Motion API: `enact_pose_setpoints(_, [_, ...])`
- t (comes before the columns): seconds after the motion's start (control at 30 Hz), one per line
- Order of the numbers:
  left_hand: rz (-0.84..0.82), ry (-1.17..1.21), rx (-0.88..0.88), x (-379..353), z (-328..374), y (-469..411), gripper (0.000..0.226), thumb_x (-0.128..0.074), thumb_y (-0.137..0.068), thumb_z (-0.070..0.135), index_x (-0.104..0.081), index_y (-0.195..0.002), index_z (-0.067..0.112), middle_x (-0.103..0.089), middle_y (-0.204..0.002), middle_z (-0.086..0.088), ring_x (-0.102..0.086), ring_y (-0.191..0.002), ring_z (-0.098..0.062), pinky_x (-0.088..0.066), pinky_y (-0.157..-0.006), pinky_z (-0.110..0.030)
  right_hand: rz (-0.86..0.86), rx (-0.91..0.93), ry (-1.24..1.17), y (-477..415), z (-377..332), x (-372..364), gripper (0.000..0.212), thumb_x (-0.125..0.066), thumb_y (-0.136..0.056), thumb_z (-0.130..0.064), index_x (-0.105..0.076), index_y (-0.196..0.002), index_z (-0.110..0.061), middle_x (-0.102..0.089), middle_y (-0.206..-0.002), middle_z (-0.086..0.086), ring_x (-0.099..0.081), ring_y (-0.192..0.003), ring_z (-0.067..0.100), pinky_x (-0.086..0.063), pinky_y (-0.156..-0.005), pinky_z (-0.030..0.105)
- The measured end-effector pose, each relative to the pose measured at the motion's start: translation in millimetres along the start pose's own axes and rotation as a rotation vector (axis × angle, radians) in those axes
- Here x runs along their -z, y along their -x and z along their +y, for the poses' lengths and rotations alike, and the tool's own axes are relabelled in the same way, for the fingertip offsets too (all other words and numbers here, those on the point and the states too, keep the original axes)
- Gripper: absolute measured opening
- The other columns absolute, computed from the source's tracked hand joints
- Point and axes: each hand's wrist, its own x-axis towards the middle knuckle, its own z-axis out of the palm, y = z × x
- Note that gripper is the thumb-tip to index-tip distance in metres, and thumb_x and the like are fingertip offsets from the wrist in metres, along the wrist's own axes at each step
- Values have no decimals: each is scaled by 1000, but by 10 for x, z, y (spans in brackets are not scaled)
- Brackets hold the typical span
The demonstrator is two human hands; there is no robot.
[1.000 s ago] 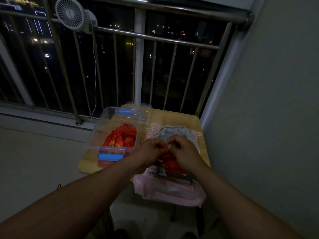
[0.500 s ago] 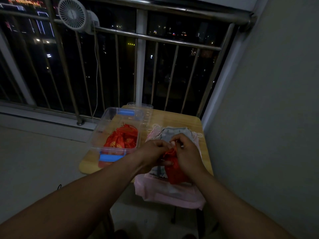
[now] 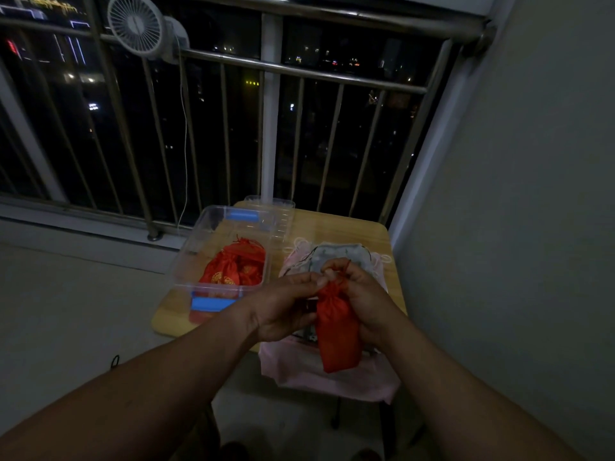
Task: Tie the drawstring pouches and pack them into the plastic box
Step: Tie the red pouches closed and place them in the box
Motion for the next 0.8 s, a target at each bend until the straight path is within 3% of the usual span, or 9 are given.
enact_pose_setpoints(0.1, [25,-17,-35,-3,-33,-30,20,-65,-98,28,-66,-114,16,-68,-103,-5,-65,-92,-18,-53,-76,-30,15,-5,-15,-29,-9,-10,17,-60,-98,-6,-68,-90,-17,-73,-81,2,-68,-77,14,-53,-73,31])
enact_pose_setpoints(0.2, [66,-26,-56,-28,-61,-25,17,-61,-98,29,-68,-111,18,-71,-100,-4,-67,-91,-19,-56,-75,-32,9,-3,-4,-34,-14,-7,12,-62,-97,-7,-68,-92,-15,-73,-84,2,-68,-80,15,-53,-77,31])
enact_pose_setpoints(0.4, [32,35,-73,-4,-137,-16,28,-60,-95,32,-68,-119,18,-70,-104,-5,-67,-88,-18,-58,-69,-32,-8,-46,-73,11,-13,-10,6,-61,-95,-10,-66,-95,-13,-73,-81,2,-70,-76,13,-56,-70,29])
enact_pose_setpoints(0.5, [18,77,-95,16,-150,-18,41,-61,-98,32,-61,-132,10,-66,-120,-12,-66,-102,-24,-62,-80,-37,16,-61,-88,9,-21,-25,11,-58,-99,-8,-65,-93,-13,-73,-79,3,-70,-73,13,-56,-68,29])
enact_pose_setpoints(0.63, [26,83,-99,47,-155,-60,62,-64,-99,34,-42,-150,6,-50,-144,-23,-47,-128,-38,-42,-109,-56,67,-48,-99,8,-22,-27,13,-57,-100,-7,-67,-93,-13,-73,-81,4,-71,-72,13,-57,-67,29])
enact_pose_setpoints(0.7, [43,45,-100,11,-128,-53,68,-70,-96,34,-40,-148,1,-48,-142,-25,-46,-126,-39,-33,-116,-62,140,-47,-98,5,-12,-16,12,-56,-102,-8,-67,-97,-11,-74,-83,5,-73,-72,15,-59,-62,30])
enact_pose_setpoints(0.8, [70,-51,-108,-54,-76,-42,69,-70,-95,31,-40,-140,-12,-48,-129,-20,-45,-115,-37,-34,-113,-55,301,-38,-72,-25,29,6,14,-55,-103,-10,-69,-103,-9,-78,-97,12,-77,-82,25,-61,-64,36])
